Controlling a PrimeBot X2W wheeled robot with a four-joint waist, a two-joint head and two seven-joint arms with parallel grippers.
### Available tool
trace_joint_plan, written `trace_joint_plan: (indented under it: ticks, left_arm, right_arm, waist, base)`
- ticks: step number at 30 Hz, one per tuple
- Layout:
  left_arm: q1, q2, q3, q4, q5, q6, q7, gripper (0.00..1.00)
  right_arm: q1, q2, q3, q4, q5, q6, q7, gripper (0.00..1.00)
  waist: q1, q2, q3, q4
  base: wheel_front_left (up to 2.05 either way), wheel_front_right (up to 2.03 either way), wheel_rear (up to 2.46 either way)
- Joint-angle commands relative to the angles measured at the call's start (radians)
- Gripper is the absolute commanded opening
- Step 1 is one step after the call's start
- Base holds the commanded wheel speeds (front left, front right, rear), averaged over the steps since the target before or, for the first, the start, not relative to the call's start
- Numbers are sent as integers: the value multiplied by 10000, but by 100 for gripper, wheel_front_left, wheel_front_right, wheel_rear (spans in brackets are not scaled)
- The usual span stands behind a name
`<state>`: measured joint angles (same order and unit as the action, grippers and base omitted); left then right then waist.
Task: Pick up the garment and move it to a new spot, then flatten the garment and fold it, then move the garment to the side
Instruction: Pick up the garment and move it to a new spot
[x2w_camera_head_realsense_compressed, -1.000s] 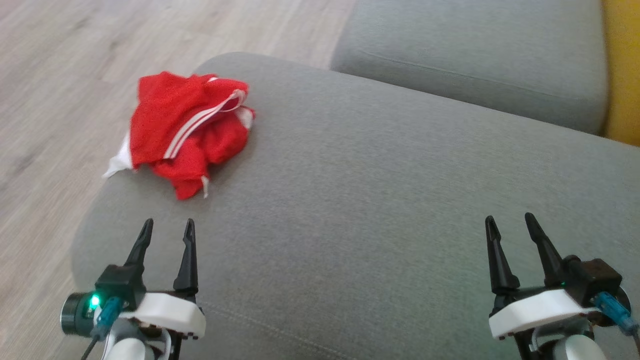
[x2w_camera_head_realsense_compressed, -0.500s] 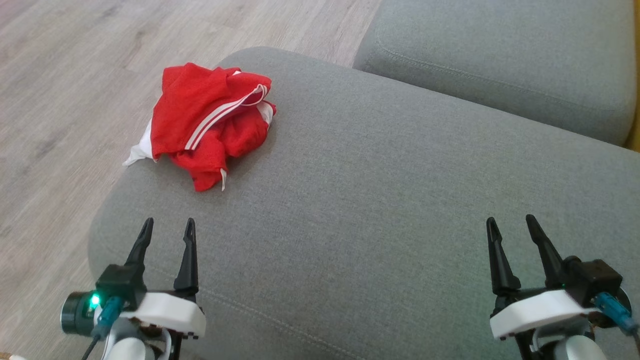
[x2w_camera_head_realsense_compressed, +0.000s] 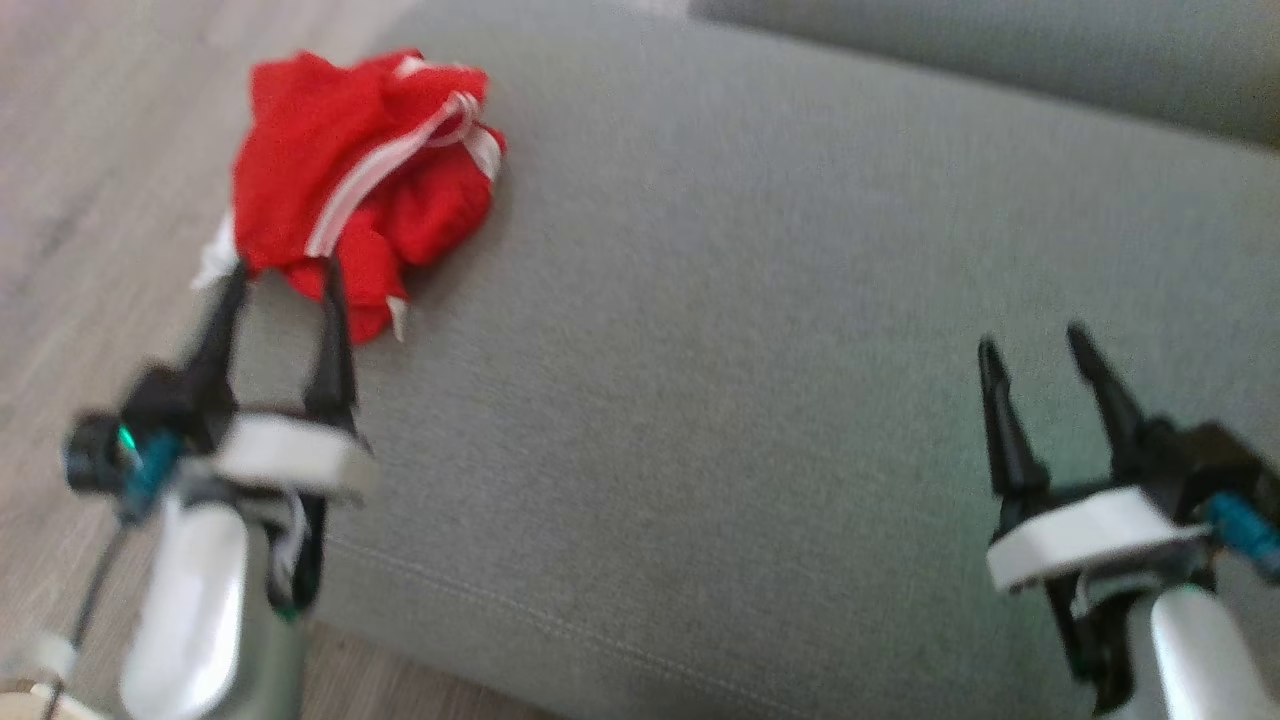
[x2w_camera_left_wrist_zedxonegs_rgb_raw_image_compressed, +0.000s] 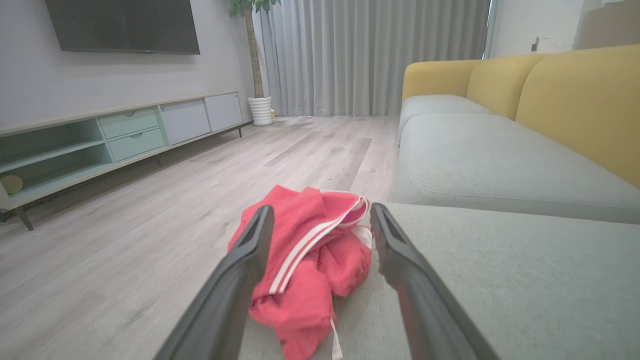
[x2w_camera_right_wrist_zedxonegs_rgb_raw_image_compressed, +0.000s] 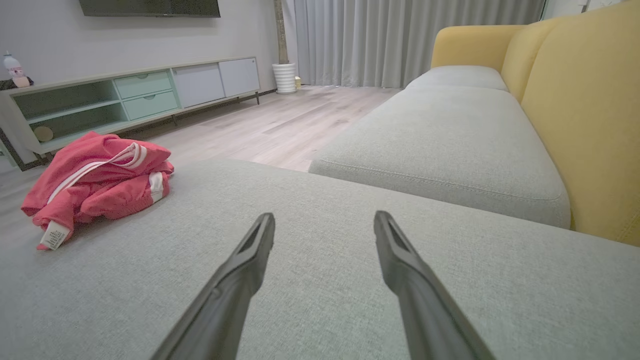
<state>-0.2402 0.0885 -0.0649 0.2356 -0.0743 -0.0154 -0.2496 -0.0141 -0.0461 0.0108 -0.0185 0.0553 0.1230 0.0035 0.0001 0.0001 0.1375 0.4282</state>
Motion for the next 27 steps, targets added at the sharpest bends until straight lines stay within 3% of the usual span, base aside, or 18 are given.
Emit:
trace_joint_plan:
  ticks: [1,10,17,26,27]
  left_arm:
    - [-842,182,506,-187,-58,-38,-122,100]
    - [-3415,513,1051,1478,-143,-484,-122,100]
    - [-5115,971,1206,4020,-95,-744,-122,100]
    - [-6606,1585,1437,6857,-27,-438,-122,100]
    - [-6714,1634,1447,6983,-38,-450,-122,48]
  right_arm:
    - [-573,-179,224,-549,-109,77,113,100]
    - [-1643,-470,342,-1180,-281,77,448,100]
    - [-2122,-518,593,-1120,-273,77,395,100]
    - [-2339,-487,564,-992,-280,77,319,100]
    - [-2342,-480,556,-972,-277,77,309,100]
  waist:
    - [-1,-1,1129,-536]
    - [-1,-1,2950,-1362]
    - [-1,-1,3620,-1796]
    - [-1,-1,3820,-1929]
    - [-1,-1,3804,-1927]
  base:
    - [0,0,0]
    - [0,0,0]
    - [0,0,0]
    - [0,0,0]
    - [0,0,0]
